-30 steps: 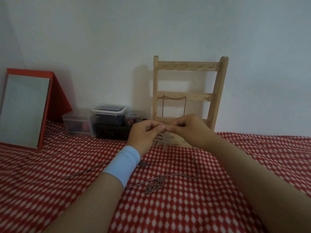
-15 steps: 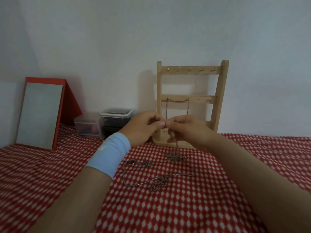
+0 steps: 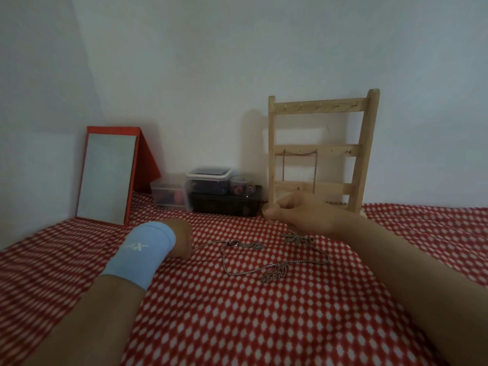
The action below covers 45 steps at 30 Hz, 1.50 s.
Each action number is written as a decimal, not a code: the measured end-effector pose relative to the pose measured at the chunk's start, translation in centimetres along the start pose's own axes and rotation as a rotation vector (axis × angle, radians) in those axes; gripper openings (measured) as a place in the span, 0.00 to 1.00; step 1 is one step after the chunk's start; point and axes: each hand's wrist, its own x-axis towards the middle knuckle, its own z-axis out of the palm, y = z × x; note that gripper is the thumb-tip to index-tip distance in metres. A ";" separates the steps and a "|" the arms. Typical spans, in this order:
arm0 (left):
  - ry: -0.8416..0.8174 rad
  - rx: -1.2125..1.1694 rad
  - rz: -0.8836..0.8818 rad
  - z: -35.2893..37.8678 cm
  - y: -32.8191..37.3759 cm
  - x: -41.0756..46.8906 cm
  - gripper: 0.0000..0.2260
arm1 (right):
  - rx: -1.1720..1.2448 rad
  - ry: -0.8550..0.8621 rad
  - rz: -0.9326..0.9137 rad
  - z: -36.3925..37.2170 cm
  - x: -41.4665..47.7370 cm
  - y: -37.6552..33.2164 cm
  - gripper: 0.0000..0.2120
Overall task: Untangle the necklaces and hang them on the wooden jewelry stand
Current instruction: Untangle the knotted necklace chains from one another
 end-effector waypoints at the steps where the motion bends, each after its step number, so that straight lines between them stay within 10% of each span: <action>1: 0.015 0.002 -0.010 0.3 0.0 0.1 0.18 | 0.016 0.002 0.008 0.1 -0.1 -0.1 0.16; 5: 0.102 -0.186 0.061 -0.2 -0.3 0.9 0.13 | 0.031 0.044 0.023 0.2 -0.3 -0.2 0.14; 13: -0.168 -1.504 0.465 -4.0 4.7 -0.1 0.10 | 0.206 0.154 0.032 -0.2 0.6 0.8 0.15; 27: 0.273 -1.505 0.533 -3.4 8.5 3.4 0.08 | 0.608 0.263 0.050 -0.9 1.7 2.6 0.13; 45: 0.348 -1.454 0.535 -3.0 8.7 3.6 0.06 | 0.773 0.108 0.122 -0.4 1.7 2.6 0.11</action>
